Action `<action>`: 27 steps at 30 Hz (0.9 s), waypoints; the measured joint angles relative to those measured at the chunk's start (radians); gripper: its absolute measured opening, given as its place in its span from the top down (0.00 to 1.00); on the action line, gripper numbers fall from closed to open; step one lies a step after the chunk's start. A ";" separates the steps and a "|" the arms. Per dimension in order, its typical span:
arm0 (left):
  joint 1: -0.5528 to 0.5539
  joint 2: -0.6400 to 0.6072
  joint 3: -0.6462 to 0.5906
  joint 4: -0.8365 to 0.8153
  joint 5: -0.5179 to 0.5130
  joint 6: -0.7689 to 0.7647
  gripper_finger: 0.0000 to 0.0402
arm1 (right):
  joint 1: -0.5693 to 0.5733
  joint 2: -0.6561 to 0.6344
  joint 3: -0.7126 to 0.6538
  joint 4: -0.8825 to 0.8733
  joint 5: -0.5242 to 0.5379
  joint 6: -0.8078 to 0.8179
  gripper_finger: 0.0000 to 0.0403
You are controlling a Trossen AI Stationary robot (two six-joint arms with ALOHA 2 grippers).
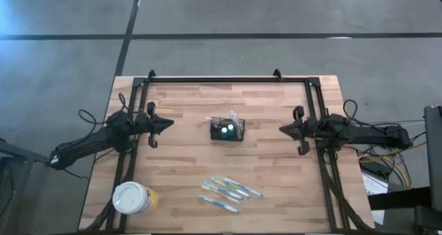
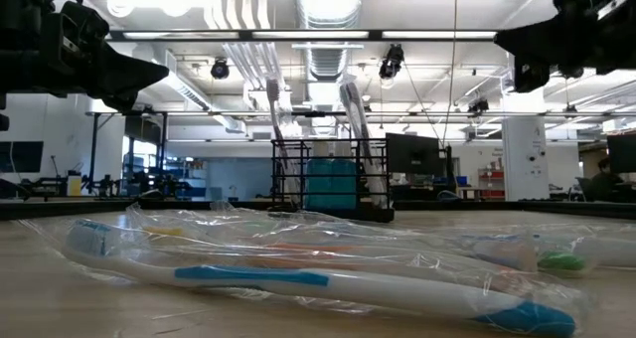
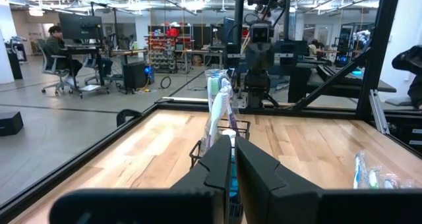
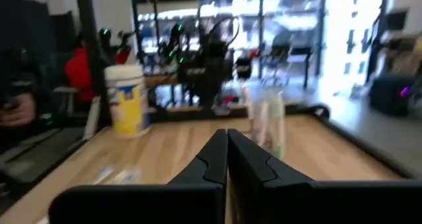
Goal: Pick & Place toothbrushing station
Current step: Put the top blue toothbrush into the black organizer
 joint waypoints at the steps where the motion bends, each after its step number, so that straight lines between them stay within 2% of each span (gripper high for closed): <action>1: 0.000 0.000 0.000 0.000 0.000 0.000 0.93 | 0.012 0.019 0.029 -0.036 -0.001 0.009 0.98; 7: 0.000 0.000 0.000 0.000 0.000 0.001 0.93 | 0.138 0.240 0.278 -0.284 0.030 0.013 0.98; 15: 0.000 0.000 0.000 0.000 0.000 0.026 0.93 | 0.349 0.725 0.664 -0.703 0.162 0.169 0.98; 20: 0.000 0.000 0.000 0.000 0.000 0.024 0.93 | 0.425 0.998 0.854 -0.819 0.176 0.277 0.98; 27: 0.000 0.000 0.000 0.000 0.000 0.022 0.93 | 0.469 1.288 1.058 -0.897 0.163 0.450 0.97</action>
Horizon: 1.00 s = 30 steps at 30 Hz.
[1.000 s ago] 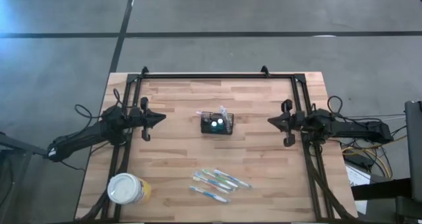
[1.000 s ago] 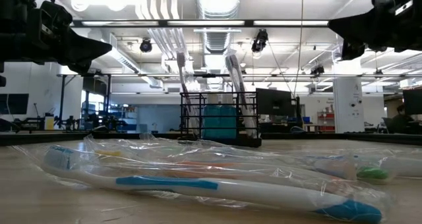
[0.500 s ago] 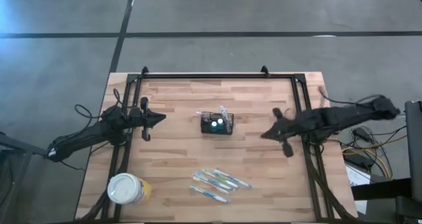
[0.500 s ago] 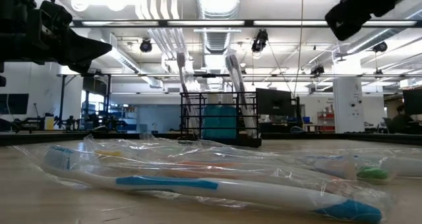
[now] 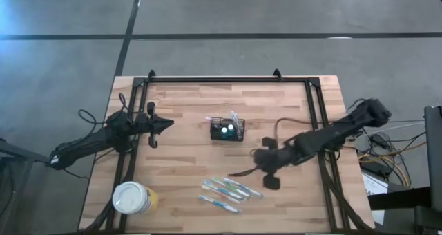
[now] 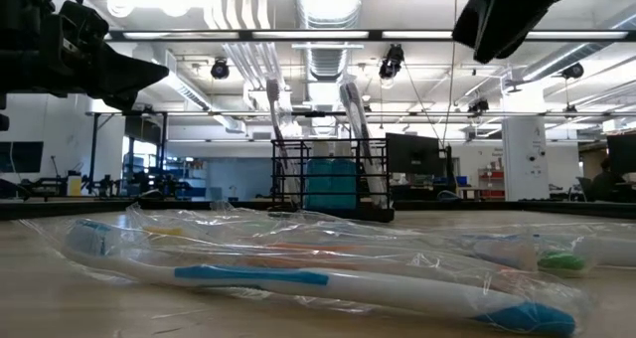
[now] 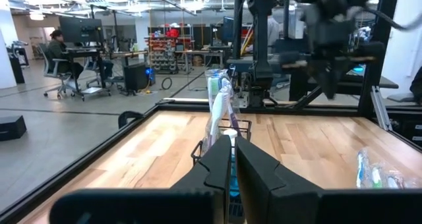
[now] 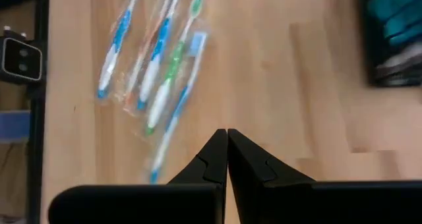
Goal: Pick & Place toothbrushing station
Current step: Put the top blue toothbrush into the black organizer
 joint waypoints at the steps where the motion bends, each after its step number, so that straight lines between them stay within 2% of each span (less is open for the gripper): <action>1: 0.000 0.000 0.000 0.000 0.001 -0.002 0.93 | 0.005 0.037 0.026 0.001 -0.022 0.018 0.96; 5: 0.000 0.000 0.000 0.000 0.021 -0.022 0.93 | 0.032 0.179 0.146 0.000 -0.138 0.060 0.86; 12: 0.000 0.000 0.000 0.001 0.034 -0.069 0.93 | 0.072 0.402 0.328 -0.231 -0.143 0.149 0.62; 17: 0.000 0.000 0.000 0.001 0.038 -0.088 0.93 | 0.094 0.481 0.356 -0.244 -0.140 0.154 0.49; 22: 0.000 0.000 0.000 0.001 0.039 -0.107 0.93 | 0.108 0.523 0.352 -0.200 -0.109 0.139 0.44; 30: 0.000 0.000 0.000 0.000 0.039 -0.130 0.93 | 0.118 0.548 0.313 -0.144 -0.083 0.129 0.44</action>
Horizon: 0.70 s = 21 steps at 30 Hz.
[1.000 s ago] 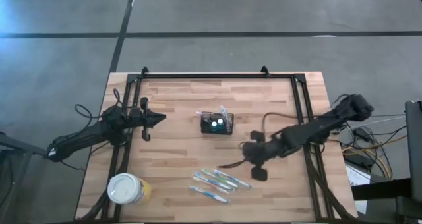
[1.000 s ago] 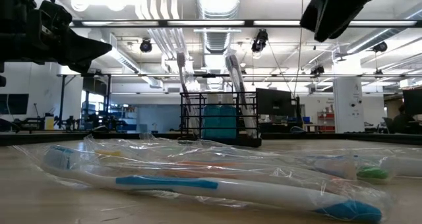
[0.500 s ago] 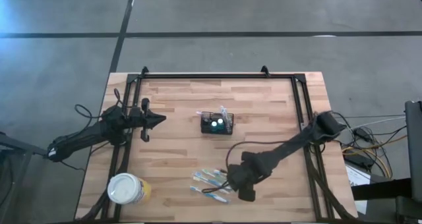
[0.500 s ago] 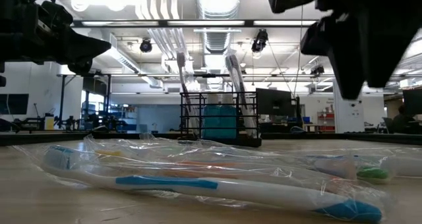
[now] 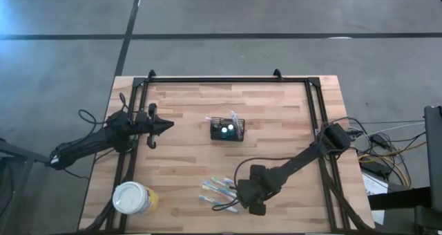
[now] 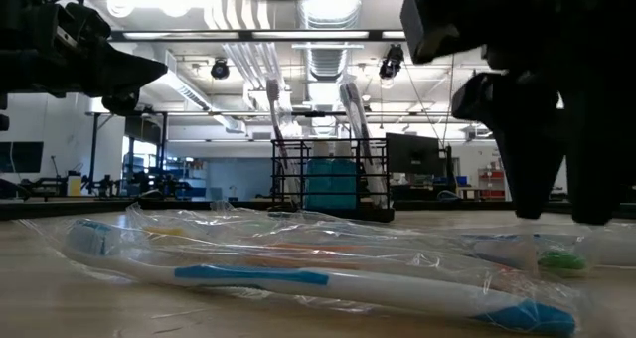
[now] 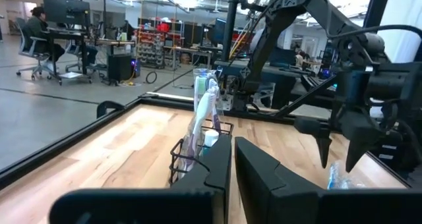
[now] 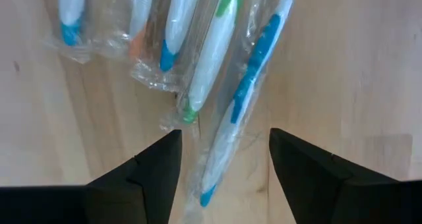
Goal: Pick & Place toothbrushing station
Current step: Put the top blue toothbrush into the black organizer
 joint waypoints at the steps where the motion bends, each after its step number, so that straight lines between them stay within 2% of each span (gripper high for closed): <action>1: 0.000 0.000 0.000 0.000 0.000 0.000 0.93 | 0.000 -0.001 -0.010 0.004 0.004 0.001 0.44; 8: 0.000 0.000 0.000 0.000 0.000 -0.001 0.93 | 0.000 -0.002 -0.084 0.060 0.020 0.007 0.49; 12: 0.000 0.000 0.000 0.000 0.000 -0.001 0.93 | 0.000 -0.010 -0.114 0.101 0.019 0.007 0.55; 15: 0.000 0.000 0.000 0.000 0.000 -0.001 0.93 | 0.000 -0.015 -0.121 0.103 0.019 0.006 0.64; 21: 0.000 0.000 0.000 0.000 -0.001 0.000 0.93 | -0.002 -0.031 -0.122 0.047 0.019 -0.006 0.89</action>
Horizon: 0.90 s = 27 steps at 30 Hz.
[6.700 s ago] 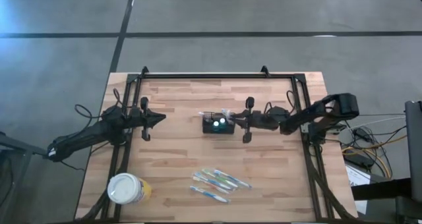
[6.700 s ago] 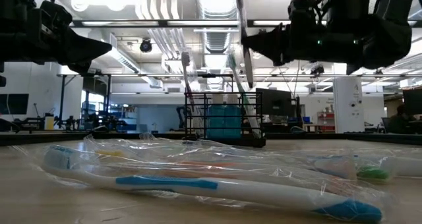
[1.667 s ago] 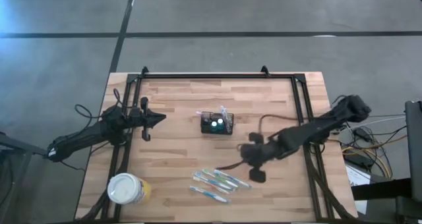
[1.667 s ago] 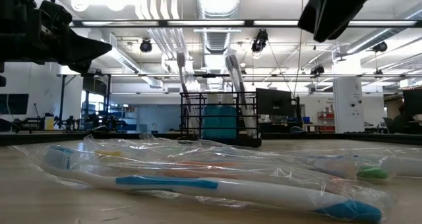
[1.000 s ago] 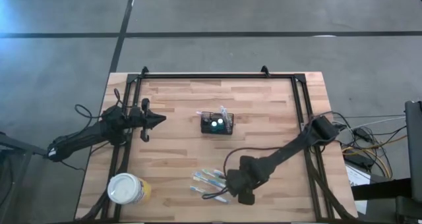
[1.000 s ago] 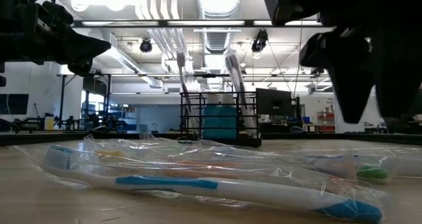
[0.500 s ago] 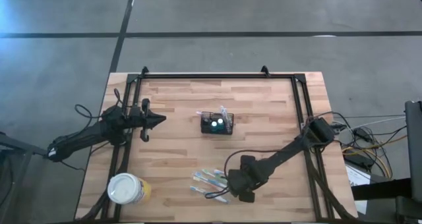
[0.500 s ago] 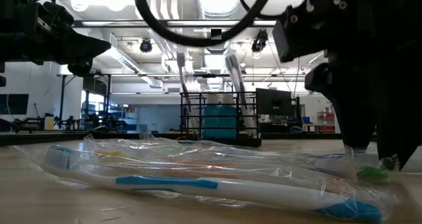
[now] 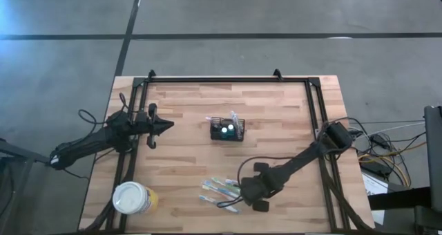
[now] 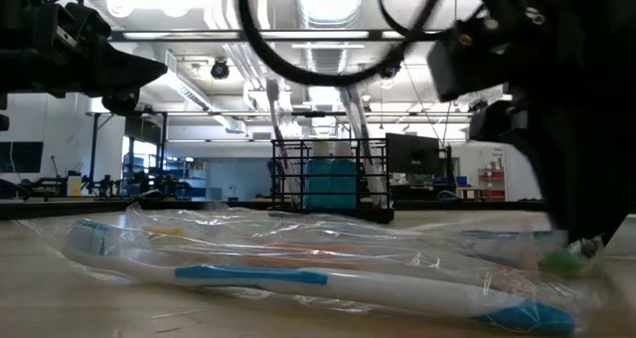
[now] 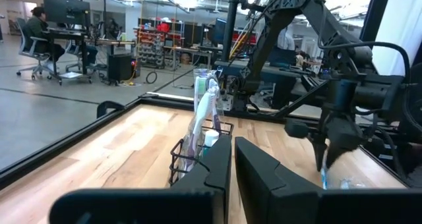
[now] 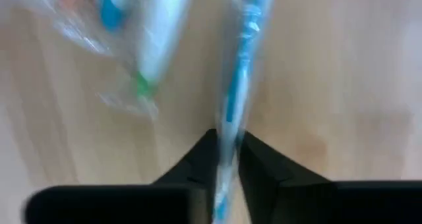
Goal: Pick & Place toothbrushing station
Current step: Put the top blue toothbrush into the black organizer
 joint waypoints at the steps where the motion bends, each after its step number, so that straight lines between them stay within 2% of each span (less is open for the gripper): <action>1: 0.000 0.000 0.000 0.001 0.000 0.001 0.93 | -0.001 -0.007 -0.003 -0.018 0.000 -0.001 0.92; 5: 0.000 0.000 0.000 0.007 0.001 0.003 0.93 | -0.010 -0.065 -0.008 -0.090 0.032 0.011 0.95; 10: 0.000 0.000 0.000 0.013 0.002 0.003 0.93 | -0.012 -0.195 -0.021 -0.129 0.153 -0.012 0.94; 14: 0.000 0.000 0.000 0.019 0.002 0.045 0.93 | -0.012 -0.337 -0.040 -0.059 0.295 -0.092 0.94; 17: 0.000 0.000 0.000 0.035 0.002 0.070 0.94 | -0.016 -0.453 -0.095 0.095 0.371 -0.199 0.94; 20: 0.000 0.000 0.000 0.074 0.002 0.059 0.96 | -0.029 -0.566 -0.196 0.375 0.394 -0.321 0.94; 24: 0.000 0.004 0.004 0.153 0.013 0.014 0.99 | -0.065 -0.658 -0.352 0.697 0.386 -0.481 0.94; 27: -0.011 0.031 0.032 0.180 0.051 0.004 0.99 | -0.121 -0.694 -0.462 0.888 0.312 -0.554 0.94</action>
